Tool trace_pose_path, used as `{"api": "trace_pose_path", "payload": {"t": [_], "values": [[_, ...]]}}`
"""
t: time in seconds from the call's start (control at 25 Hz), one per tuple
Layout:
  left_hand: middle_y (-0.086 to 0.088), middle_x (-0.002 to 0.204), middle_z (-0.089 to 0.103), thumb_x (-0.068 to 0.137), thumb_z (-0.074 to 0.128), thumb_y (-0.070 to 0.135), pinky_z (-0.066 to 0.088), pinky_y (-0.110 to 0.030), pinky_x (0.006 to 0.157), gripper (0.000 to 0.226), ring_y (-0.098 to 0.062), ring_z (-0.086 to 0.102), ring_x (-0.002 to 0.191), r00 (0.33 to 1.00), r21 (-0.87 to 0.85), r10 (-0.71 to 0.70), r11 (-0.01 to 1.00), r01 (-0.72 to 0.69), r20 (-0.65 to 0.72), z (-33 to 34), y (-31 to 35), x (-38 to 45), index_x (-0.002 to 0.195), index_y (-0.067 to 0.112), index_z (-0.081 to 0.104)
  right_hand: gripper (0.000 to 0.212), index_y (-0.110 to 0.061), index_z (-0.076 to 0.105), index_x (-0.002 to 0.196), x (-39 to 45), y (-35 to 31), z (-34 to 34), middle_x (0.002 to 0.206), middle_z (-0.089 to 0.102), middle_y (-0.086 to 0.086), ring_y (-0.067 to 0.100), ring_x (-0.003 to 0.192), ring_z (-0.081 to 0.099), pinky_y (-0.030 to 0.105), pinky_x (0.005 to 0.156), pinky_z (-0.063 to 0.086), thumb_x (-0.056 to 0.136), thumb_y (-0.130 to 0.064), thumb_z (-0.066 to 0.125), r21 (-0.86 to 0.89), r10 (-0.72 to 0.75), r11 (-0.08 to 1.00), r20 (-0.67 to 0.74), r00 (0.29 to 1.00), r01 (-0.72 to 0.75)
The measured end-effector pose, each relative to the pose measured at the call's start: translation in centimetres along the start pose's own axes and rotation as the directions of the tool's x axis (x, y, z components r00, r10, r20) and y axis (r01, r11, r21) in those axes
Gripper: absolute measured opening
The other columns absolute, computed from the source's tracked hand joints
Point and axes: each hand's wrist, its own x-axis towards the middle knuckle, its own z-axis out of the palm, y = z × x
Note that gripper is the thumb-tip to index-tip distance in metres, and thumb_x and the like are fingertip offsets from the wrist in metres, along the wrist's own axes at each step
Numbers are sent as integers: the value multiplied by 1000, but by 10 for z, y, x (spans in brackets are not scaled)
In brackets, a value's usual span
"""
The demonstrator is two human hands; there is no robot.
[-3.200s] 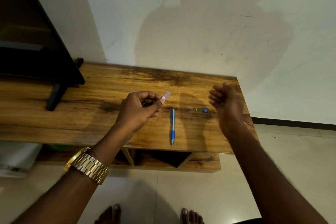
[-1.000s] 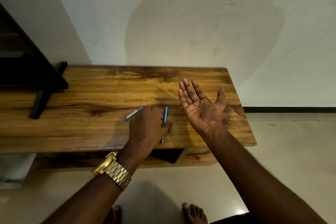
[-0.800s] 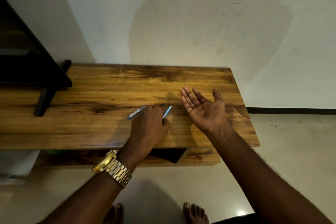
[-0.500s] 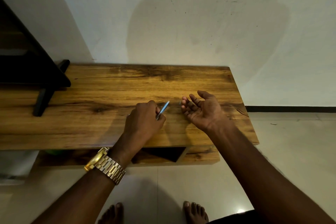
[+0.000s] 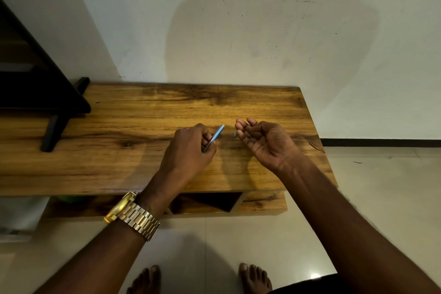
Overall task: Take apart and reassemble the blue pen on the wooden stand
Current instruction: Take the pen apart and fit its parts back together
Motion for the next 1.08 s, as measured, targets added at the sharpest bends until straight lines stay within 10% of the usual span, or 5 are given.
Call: {"api": "trace_pose_path", "payload": {"t": [0.24, 0.6, 0.96, 1.08], "values": [[-1, 72, 64, 105, 61, 33, 43, -25, 57, 22, -9, 58, 62, 988, -270, -151, 950, 156, 38, 5, 7, 1, 111, 17, 74, 19, 5, 69, 104, -4, -4, -1, 99, 78, 22, 27, 95, 74, 36, 96, 61, 103, 1, 50, 111, 37, 993, 44, 998, -41], [12, 62, 51, 82, 90, 38, 47, -25, 66, 40, 0, 52, 58, 982, -310, -124, 936, 164, 143, 21, 11, -8, 119, 29, 78, 22, 6, 69, 106, -4, 2, 2, 100, 79, 21, 26, 96, 74, 36, 96, 59, 104, -2, 49, 155, 93, 982, 96, 991, -107], [8, 54, 54, 88, 85, 29, 60, -33, 73, 8, -6, 59, 58, 986, -334, -135, 929, 161, 98, 18, 18, -9, 93, 30, 79, 21, 6, 69, 110, -8, 0, 1, 108, 77, 24, 30, 104, 74, 38, 95, 63, 95, -4, 58, 214, 112, 964, 199, 973, -155], [7, 54, 53, 87, 87, 34, 54, -21, 67, 9, -7, 63, 59, 987, -350, -160, 923, 160, 31, 10, 20, -5, 92, 28, 82, 18, -1, 70, 114, -2, -7, -7, 111, 76, 19, 29, 99, 75, 37, 83, 67, 101, -12, 64, 28, -73, 997, 150, 986, 69]]}}
